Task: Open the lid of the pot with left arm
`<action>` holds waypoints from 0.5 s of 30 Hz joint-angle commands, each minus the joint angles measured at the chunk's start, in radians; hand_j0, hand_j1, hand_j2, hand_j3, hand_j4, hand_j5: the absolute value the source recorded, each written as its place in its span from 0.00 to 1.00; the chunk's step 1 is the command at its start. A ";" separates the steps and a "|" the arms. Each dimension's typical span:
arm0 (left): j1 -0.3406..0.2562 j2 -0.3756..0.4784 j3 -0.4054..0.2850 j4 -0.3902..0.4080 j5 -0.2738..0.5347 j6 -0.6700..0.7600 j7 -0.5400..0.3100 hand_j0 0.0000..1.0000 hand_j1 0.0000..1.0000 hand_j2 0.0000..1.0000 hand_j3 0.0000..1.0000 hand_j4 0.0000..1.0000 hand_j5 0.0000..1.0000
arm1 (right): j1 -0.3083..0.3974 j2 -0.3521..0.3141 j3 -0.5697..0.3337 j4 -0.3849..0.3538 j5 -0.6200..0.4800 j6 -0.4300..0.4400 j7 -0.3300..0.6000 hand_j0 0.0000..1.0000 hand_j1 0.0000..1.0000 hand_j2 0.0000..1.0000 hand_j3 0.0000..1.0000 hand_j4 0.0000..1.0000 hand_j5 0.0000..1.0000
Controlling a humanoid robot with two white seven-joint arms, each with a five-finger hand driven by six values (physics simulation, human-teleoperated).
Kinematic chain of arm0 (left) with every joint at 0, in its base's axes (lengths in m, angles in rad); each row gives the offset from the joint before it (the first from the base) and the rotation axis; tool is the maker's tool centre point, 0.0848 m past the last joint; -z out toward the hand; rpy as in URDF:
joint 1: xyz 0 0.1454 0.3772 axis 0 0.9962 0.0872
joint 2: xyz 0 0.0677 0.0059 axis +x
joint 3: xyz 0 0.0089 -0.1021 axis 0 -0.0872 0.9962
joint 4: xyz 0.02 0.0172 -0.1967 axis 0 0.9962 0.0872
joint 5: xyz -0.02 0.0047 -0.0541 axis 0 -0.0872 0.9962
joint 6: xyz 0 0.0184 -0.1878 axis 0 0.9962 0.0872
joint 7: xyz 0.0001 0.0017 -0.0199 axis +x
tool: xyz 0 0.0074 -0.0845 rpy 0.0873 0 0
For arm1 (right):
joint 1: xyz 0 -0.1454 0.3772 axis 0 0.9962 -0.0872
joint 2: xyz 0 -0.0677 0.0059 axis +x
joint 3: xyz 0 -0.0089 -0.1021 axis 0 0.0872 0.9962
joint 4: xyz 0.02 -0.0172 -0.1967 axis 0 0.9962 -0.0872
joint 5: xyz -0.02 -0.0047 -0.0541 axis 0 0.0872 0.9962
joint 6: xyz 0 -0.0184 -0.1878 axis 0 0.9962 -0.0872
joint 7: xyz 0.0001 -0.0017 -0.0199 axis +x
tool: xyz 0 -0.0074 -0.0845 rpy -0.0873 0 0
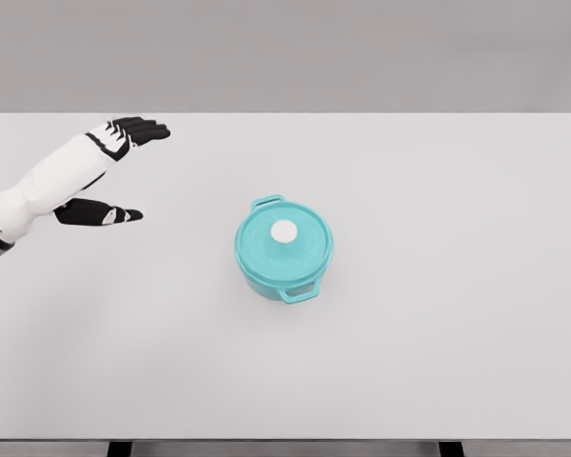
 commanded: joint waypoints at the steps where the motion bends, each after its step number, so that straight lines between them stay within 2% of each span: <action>1: 0.000 0.001 0.000 0.001 0.006 0.001 -0.005 1.00 1.00 1.00 1.00 1.00 1.00 | 0.000 0.000 -0.014 -0.006 -0.003 -0.001 -0.001 1.00 1.00 1.00 1.00 1.00 1.00; 5: -0.002 0.000 0.000 0.001 0.004 0.001 -0.008 1.00 1.00 1.00 1.00 1.00 1.00 | 0.000 0.000 0.002 0.000 -0.002 0.000 0.000 1.00 1.00 1.00 1.00 1.00 1.00; 11: -0.049 -0.010 -0.012 0.001 -0.140 0.001 -0.009 1.00 1.00 1.00 1.00 1.00 1.00 | 0.000 0.000 0.002 -0.001 -0.002 0.000 0.000 1.00 1.00 1.00 1.00 1.00 1.00; 13: -0.086 -0.005 -0.066 0.000 -0.169 0.001 -0.020 1.00 1.00 1.00 1.00 1.00 1.00 | 0.000 0.000 0.001 -0.001 -0.002 0.000 0.000 1.00 1.00 1.00 1.00 1.00 1.00; 14: -0.144 -0.007 -0.165 0.000 -0.201 0.001 -0.052 1.00 1.00 1.00 1.00 1.00 1.00 | 0.000 0.000 0.001 -0.001 -0.002 0.000 0.000 1.00 1.00 1.00 1.00 1.00 1.00; 15: -0.244 -0.005 -0.315 0.003 -0.206 0.001 -0.054 1.00 1.00 1.00 1.00 1.00 1.00 | 0.000 0.000 0.001 -0.001 -0.002 0.000 -0.001 1.00 1.00 1.00 1.00 1.00 1.00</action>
